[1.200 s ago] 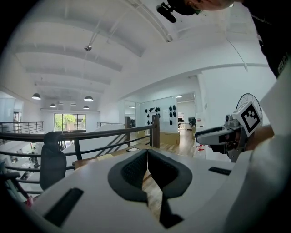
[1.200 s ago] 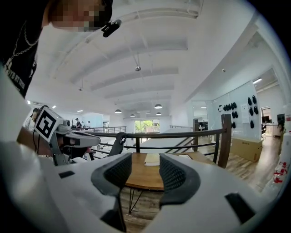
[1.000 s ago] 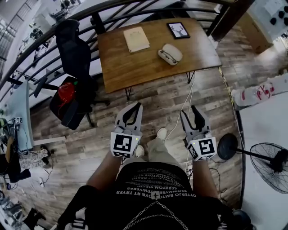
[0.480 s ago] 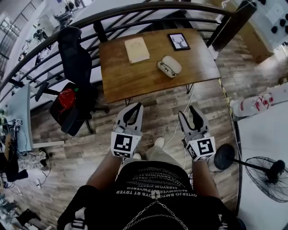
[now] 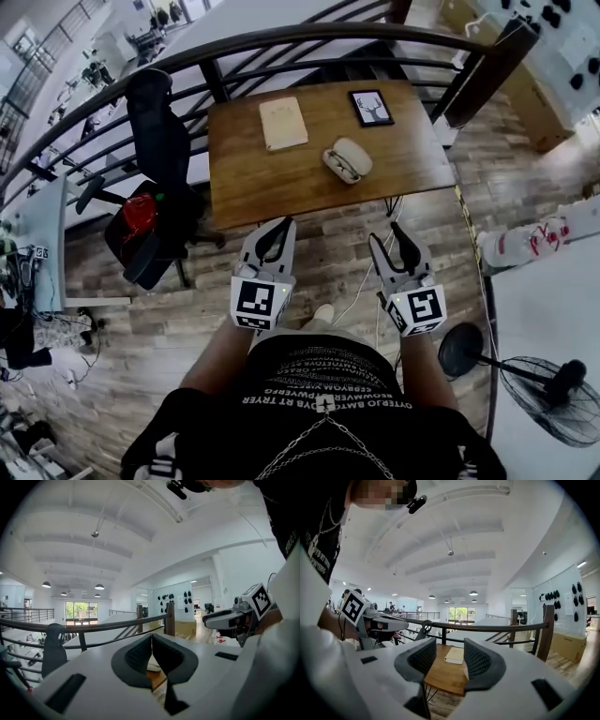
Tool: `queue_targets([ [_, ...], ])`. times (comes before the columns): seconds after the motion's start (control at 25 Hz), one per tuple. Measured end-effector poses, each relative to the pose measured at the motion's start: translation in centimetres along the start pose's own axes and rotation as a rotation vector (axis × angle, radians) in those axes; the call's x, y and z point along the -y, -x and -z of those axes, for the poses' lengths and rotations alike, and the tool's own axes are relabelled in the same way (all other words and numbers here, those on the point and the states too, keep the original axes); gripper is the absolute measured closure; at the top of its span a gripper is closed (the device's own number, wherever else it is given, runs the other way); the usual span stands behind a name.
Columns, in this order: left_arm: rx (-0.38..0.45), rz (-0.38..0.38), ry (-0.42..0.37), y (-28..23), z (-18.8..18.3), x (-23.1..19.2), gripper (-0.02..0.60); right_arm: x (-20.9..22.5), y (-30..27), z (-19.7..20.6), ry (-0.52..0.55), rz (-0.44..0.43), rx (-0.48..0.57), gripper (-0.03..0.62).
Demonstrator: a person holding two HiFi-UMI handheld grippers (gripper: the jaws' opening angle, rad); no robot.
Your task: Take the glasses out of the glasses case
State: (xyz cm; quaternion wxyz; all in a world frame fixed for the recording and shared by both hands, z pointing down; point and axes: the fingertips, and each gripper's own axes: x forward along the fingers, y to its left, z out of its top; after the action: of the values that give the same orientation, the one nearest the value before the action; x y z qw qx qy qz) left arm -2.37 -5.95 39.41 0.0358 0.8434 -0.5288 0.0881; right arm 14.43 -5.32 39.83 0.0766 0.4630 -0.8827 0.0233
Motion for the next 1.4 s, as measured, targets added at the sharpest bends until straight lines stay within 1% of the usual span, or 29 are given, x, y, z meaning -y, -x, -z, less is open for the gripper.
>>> queue_targets([
  [0.2,0.002,-0.021,-0.009,-0.8,-0.2,1.0,0.552,1.1,0.0,0.3,0.001,-0.025,0.006,0.421],
  [0.44,-0.003,-0.022,-0.030,-1.4,-0.8,1.9,0.552,2.8,0.7,0.4,-0.026,-0.004,0.016,0.422],
  [0.6,-0.007,-0.019,-0.036,-1.2,-0.8,1.9,0.552,3.0,0.7,0.6,-0.034,-0.002,0.016,0.422],
  [0.8,-0.017,-0.013,-0.042,-2.0,-0.2,1.5,0.552,3.5,0.0,1.2,-0.045,0.008,0.004,0.422],
  [1.04,0.000,0.010,-0.045,-3.5,-0.7,1.4,0.552,4.3,-1.0,0.8,-0.041,0.022,0.010,0.425],
  [1.4,-0.009,-0.004,-0.045,-6.4,-1.0,-0.8,0.552,5.5,-4.5,0.2,-0.036,-0.006,0.010,0.425],
])
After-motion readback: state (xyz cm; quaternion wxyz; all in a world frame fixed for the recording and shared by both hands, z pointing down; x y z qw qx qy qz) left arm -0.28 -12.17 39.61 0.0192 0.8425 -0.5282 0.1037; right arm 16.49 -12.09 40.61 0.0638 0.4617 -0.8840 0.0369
